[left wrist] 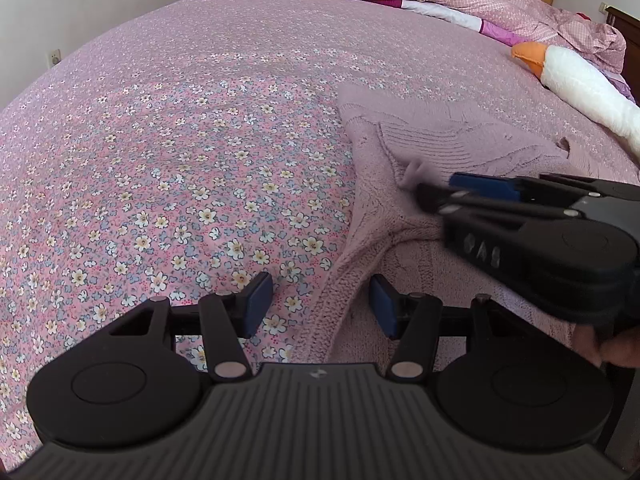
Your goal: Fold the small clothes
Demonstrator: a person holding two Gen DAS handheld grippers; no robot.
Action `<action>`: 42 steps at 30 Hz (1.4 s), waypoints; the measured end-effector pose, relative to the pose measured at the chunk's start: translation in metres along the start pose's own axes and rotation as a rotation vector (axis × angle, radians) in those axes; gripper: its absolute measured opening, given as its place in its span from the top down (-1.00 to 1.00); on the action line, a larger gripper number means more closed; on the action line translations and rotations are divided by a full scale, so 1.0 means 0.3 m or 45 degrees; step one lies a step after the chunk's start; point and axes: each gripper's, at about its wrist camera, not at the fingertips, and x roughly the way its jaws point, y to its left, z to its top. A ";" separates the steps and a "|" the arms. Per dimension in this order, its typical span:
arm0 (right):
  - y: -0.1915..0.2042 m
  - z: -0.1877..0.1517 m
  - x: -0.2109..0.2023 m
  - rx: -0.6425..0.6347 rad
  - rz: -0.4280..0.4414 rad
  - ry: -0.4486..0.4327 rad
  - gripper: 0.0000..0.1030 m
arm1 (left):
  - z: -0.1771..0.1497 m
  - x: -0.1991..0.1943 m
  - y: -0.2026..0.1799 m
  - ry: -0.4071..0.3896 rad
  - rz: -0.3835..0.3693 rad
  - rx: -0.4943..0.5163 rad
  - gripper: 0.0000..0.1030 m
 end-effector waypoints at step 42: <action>-0.737 -0.181 -0.485 0.657 -0.490 -0.304 0.80 | 0.103 -0.063 -0.208 -0.061 -0.025 0.181 -0.20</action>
